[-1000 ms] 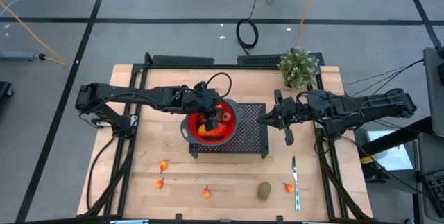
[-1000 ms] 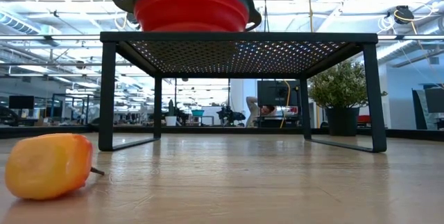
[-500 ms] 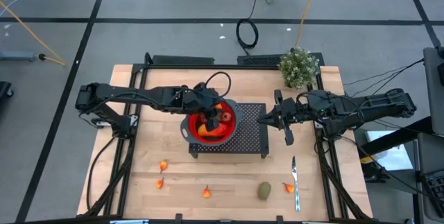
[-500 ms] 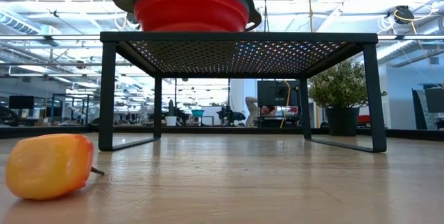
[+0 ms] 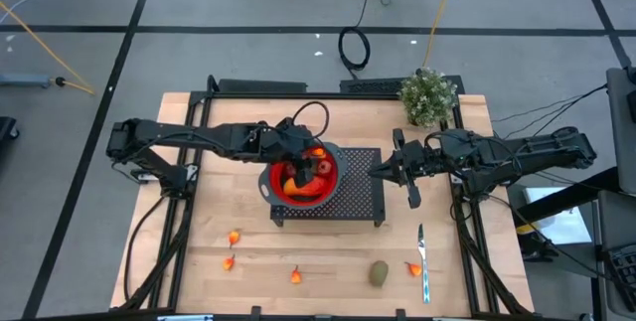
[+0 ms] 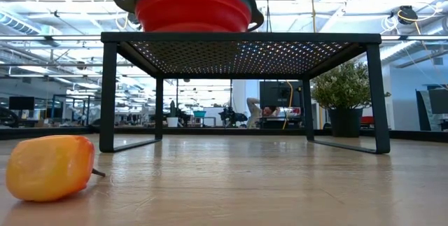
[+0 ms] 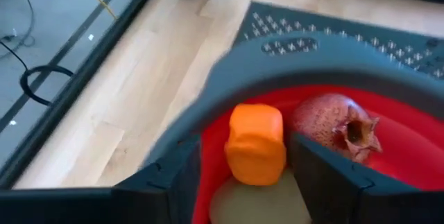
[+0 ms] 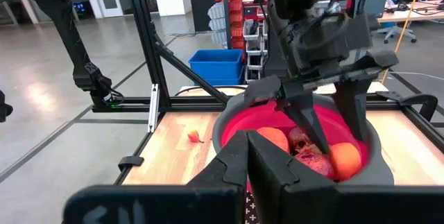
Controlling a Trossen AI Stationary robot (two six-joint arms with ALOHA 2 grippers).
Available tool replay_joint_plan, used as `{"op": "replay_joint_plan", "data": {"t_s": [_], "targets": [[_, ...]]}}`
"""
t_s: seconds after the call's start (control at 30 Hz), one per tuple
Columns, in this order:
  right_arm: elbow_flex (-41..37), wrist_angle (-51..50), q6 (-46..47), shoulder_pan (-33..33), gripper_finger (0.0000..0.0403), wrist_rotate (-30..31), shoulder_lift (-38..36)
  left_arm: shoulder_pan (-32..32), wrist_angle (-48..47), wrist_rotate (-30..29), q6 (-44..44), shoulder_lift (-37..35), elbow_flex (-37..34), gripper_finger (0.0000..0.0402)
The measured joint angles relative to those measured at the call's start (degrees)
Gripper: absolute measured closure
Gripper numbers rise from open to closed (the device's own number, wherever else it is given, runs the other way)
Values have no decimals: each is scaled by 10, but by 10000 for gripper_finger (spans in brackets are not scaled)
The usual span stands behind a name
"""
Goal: Pick & Place Fruit
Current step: Put the orange pear into the red strainer bowl on the shelf
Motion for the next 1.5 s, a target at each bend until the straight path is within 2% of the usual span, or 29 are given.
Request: {"op": "replay_joint_plan", "data": {"t_s": [0.2, 0.37, 0.63, 0.9, 1.13, 1.5], "targets": [[0, 0, 0, 0, 402, 0, 0, 0, -1, -11, -36, -46, 0, 177], [0, 0, -22, 0, 402, 0, 0, -25, -4, -3, -172, -101, 0, 176], [0, 0, -75, 0, 402, 0, 0, -128, -20, 14, -374, -145, 0, 176], [0, 0, -80, 0, 403, 0, 0, -243, -21, 26, -562, -138, 0, 176], [0, 0, -80, 0, 403, 0, 0, -333, -22, 38, -668, -107, 0, 176], [0, -1, -89, 0, 402, 0, 0, -415, -22, 41, -827, -38, 0, 176]]}}
